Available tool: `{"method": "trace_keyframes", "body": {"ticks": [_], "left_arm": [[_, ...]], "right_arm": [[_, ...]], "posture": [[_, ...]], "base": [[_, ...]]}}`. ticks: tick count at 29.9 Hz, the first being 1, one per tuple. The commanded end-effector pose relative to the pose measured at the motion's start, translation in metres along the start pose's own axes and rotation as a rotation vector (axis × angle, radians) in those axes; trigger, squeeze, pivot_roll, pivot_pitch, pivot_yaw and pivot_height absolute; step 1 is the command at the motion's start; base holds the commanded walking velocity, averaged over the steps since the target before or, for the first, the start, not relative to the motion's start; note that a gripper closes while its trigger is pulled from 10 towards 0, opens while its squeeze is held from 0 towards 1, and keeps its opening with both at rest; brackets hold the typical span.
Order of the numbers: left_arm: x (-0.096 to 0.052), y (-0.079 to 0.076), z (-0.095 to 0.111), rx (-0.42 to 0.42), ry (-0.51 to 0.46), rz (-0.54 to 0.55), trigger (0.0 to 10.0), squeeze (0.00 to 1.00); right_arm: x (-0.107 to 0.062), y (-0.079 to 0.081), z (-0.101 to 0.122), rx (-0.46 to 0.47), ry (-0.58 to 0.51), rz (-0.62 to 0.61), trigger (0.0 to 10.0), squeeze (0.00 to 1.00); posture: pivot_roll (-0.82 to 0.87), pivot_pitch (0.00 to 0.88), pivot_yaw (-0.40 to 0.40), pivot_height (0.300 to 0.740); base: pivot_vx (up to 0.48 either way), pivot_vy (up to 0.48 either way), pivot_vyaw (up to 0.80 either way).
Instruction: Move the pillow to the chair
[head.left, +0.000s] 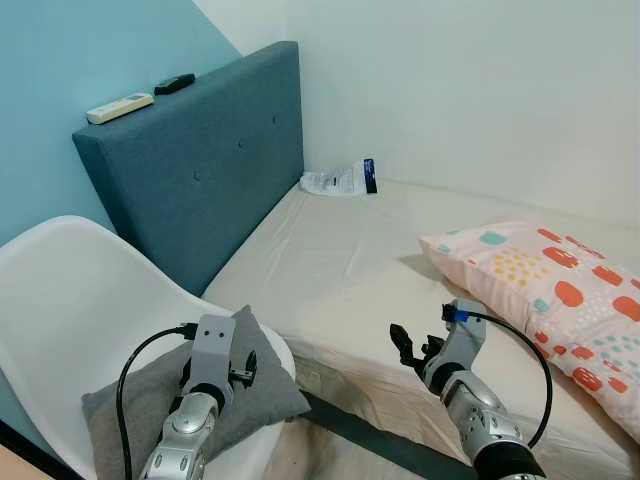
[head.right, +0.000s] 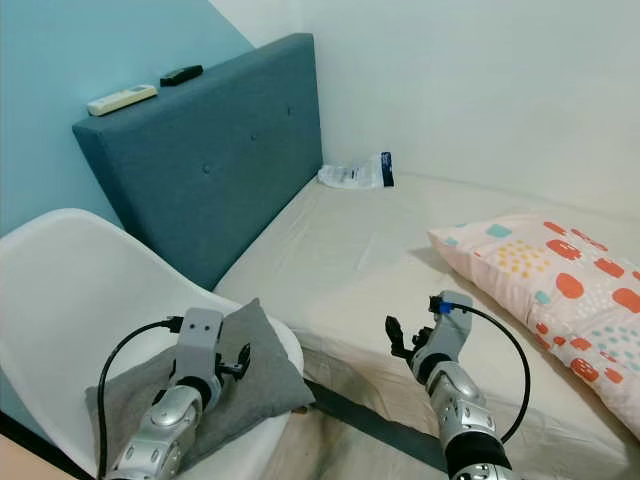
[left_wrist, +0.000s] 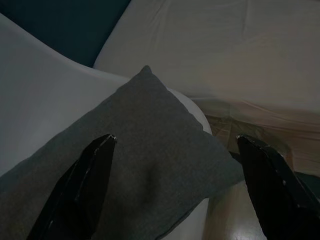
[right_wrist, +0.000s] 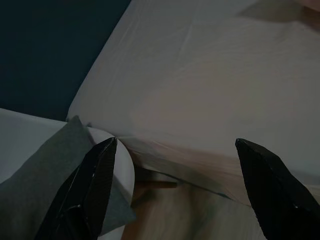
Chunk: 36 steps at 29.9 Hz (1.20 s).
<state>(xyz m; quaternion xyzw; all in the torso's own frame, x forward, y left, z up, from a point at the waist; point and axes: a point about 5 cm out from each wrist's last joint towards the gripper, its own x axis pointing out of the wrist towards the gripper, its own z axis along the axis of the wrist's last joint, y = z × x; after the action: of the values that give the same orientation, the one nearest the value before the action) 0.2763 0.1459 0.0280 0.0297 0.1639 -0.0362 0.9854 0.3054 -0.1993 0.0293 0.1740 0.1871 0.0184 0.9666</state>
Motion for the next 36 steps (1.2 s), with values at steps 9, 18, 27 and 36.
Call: {"method": "trace_keyframes", "body": {"ticks": [9,18,27,36], "left_arm": [[-0.0020,-0.0004,-0.0031,0.000,0.018,-0.001,10.0,0.00],[-0.0026,-0.0006,-0.0035,-0.002,0.020,-0.001,10.0,0.00],[-0.0023,0.0000,-0.0035,-0.013,0.023,0.012,10.0,0.00],[-0.0009,0.0001,-0.0034,-0.017,0.024,0.012,10.0,0.00]], "right_arm": [[-0.0011,-0.0004,-0.0075,0.012,0.028,-0.006,10.0,0.00],[-0.0015,-0.0010,-0.0077,0.013,0.028,-0.009,10.0,0.00],[-0.0018,-0.0019,-0.0079,0.017,0.028,-0.014,10.0,0.00],[-0.0013,-0.0017,-0.0089,0.019,0.045,-0.008,10.0,0.00]], "posture": [[-0.04,0.029,0.016,0.740],[-0.04,0.036,0.016,0.740],[-0.04,0.037,0.015,0.740],[-0.04,0.037,0.016,0.740]], "base": [[0.000,-0.354,0.00],[0.000,-0.358,0.00],[0.000,-0.228,0.00],[0.000,0.000,-0.46]]}}
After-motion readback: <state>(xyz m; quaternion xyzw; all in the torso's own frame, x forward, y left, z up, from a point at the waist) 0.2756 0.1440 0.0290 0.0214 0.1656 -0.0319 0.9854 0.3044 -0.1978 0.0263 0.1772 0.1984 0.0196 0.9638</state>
